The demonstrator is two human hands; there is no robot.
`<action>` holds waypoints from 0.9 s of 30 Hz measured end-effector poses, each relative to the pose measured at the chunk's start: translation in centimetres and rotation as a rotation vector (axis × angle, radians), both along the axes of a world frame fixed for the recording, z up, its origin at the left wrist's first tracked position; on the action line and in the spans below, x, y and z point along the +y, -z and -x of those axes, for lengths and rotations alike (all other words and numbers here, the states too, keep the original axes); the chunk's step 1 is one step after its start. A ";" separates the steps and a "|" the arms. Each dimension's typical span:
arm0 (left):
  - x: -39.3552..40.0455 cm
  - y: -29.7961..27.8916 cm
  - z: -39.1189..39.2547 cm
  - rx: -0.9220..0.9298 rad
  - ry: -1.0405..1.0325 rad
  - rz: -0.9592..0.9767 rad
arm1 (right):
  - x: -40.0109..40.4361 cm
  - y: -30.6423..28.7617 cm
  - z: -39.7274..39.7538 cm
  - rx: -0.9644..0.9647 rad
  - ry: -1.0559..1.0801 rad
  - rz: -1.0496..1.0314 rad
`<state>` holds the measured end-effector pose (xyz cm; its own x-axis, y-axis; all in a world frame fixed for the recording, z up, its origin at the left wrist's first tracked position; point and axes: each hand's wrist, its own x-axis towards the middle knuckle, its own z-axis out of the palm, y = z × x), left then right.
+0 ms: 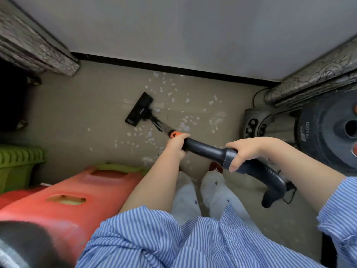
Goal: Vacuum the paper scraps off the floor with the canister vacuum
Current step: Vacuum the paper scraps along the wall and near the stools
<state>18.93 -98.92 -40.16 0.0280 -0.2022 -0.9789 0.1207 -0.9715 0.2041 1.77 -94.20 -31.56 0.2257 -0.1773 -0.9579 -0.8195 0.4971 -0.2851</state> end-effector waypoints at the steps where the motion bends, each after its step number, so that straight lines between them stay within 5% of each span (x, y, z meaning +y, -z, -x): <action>1: -0.3 -0.4 -0.5 0.028 -0.003 0.002 | -0.2 -0.6 -0.5 0.001 -0.003 0.005; 14: -6.2 -5.9 -3.4 -0.026 -0.050 0.184 | -4.0 -7.1 -2.6 -0.178 0.296 0.278; 27: -10.2 -3.5 -2.0 -0.104 0.027 0.214 | -4.9 -1.8 -2.9 -0.110 0.369 0.421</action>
